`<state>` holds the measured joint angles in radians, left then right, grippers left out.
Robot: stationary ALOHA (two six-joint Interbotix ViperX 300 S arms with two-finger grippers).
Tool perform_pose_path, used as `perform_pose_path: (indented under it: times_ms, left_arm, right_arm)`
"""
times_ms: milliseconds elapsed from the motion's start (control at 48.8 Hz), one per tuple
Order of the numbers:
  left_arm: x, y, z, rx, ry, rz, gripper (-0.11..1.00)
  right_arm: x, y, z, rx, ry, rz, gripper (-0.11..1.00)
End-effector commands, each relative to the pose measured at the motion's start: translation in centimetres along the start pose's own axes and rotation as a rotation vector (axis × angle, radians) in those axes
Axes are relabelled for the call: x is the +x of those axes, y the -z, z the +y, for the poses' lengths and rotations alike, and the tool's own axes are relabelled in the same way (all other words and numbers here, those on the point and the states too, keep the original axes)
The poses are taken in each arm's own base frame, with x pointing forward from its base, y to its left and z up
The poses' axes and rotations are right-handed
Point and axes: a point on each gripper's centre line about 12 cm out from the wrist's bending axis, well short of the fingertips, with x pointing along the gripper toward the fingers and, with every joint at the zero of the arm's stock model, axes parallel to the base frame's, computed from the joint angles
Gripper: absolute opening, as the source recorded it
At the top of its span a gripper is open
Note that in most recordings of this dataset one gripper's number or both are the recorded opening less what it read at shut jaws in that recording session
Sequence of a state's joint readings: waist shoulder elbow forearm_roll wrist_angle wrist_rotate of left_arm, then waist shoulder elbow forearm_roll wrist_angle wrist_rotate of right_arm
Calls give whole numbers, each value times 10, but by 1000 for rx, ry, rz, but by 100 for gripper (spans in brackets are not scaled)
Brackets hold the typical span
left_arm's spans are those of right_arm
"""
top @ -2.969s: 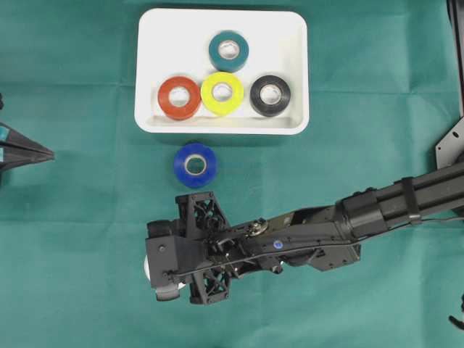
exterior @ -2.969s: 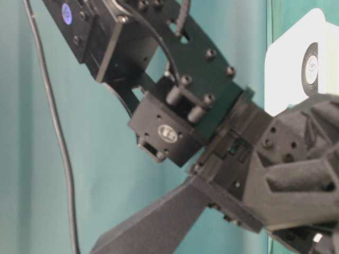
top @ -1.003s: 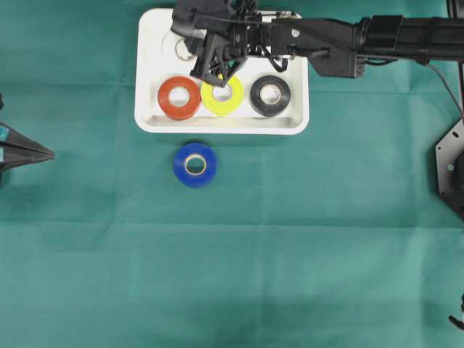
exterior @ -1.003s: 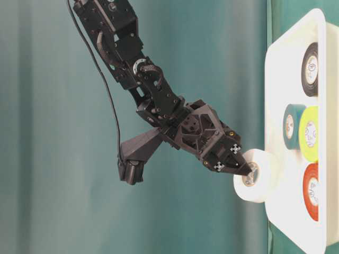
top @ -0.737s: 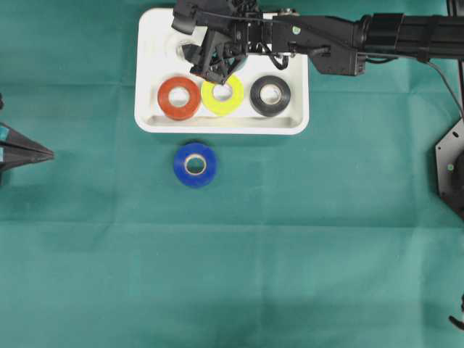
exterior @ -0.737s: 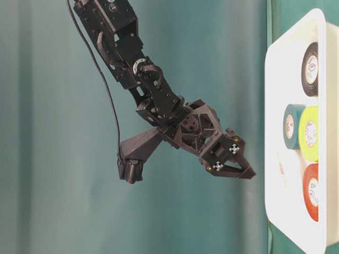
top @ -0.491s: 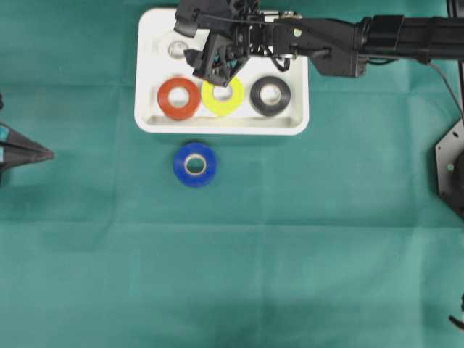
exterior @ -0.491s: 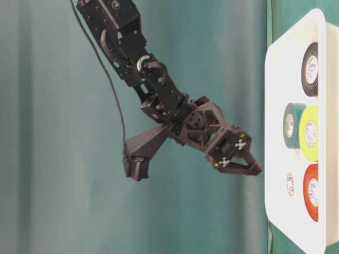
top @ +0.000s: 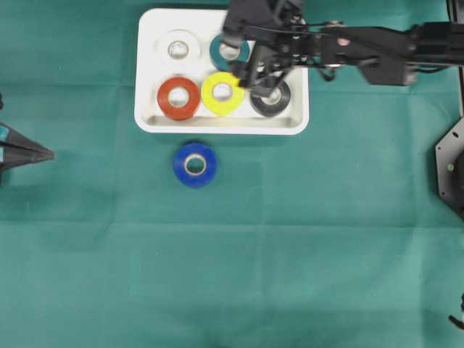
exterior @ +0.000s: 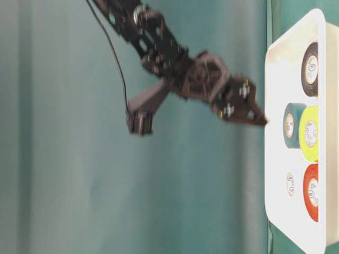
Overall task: Put the tape into the white case with the right arm.
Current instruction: 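Open the right gripper and withdraw it to the right edge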
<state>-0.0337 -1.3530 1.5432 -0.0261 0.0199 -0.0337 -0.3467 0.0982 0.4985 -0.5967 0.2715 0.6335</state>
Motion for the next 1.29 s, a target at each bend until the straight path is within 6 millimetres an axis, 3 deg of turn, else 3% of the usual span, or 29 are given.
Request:
perform_pose_path:
  times_ms: [0, 328, 717, 942, 1065, 1269]
  left_arm:
    - [0, -4, -1, 2, 4, -14, 0]
    - [0, -5, -1, 2, 4, -15, 0]
    - [0, -5, -1, 2, 4, -15, 0]
    - [0, -5, 0, 2, 2, -17, 0]
    - [0, -5, 0, 2, 2, -18, 0]
    - [0, -4, 0, 0, 2, -14, 0]
  right_arm:
    - [-22, 2, -1, 2, -11, -36, 61]
    - [-61, 54, -10, 2, -27, -16, 60]
    - [-121, 119, -25, 20, -31, -72, 60]
    - [-140, 148, -26, 22, -57, -129, 59]
    - [-142, 158, -26, 22, -59, -129, 59]
    - [-144, 153, -17, 3, -121, -188, 59]
